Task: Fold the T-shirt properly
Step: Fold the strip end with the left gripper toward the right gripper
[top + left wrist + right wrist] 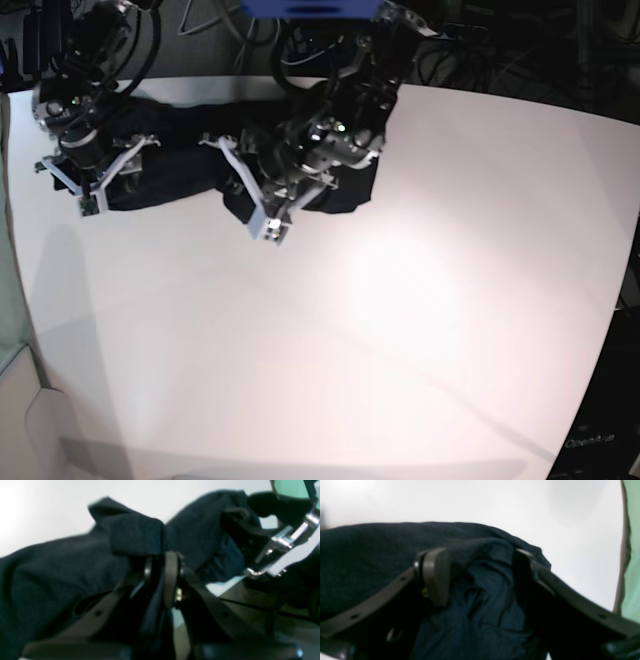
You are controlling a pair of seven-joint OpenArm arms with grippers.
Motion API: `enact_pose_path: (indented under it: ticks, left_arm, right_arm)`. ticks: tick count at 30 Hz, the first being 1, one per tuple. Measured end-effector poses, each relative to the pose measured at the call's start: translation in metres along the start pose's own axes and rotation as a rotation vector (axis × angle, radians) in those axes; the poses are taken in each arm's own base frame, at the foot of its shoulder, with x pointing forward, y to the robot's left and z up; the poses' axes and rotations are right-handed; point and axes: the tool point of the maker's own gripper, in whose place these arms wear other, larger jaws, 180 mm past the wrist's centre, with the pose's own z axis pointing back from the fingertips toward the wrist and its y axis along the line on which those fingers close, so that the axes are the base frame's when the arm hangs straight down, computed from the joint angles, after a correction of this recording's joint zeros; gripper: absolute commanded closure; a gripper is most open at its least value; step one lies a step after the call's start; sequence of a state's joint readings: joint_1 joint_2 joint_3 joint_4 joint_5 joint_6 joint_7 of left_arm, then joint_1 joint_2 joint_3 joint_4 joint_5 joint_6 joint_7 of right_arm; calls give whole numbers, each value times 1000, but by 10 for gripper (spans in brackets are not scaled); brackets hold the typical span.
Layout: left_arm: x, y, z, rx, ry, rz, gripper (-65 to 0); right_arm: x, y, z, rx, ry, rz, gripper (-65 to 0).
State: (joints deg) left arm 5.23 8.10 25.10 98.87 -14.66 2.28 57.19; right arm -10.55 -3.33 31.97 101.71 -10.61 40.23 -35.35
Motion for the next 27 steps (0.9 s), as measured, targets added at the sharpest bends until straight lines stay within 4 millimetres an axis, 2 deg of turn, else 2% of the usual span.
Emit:
enact_pose_path:
  ticks: [6,13,14,15,17,22,23,25,27]
  left_arm:
    - [-2,-33,-3,-75,15,-106,0]
    - [2,-30,-3,-66,7,-114,0]
    - [2,-31,-3,-68,8,-111,-22]
    - [1,-31,-3,-67,8,-111,-61]
    - [2,-31,-3,-68,7,-110,-176]
    - [5,-33,0,-74,-4,-116,-526]
    - [6,-34,1,-78,-8,-117,-578]
    - [14,-41,9,-113,-40,-117,-645]
    - [25,-43,17,-136,-94,-115,-650]
  right_arm:
    - [0,0,0,0,1,0,-388]
    - [0,0,0,0,0,0,-388]
    - [-1,0,0,1,3,0,-388]
    - [-1,0,0,1,3,0,-388]
    - [-2,0,1,1,5,1,-388]
    - [-4,1,1,2,8,1,-388]
    - [-4,1,1,2,9,1,-388]
    - [-4,-2,1,-2,9,8,-388]
    - [-3,-4,1,-6,9,13,-388]
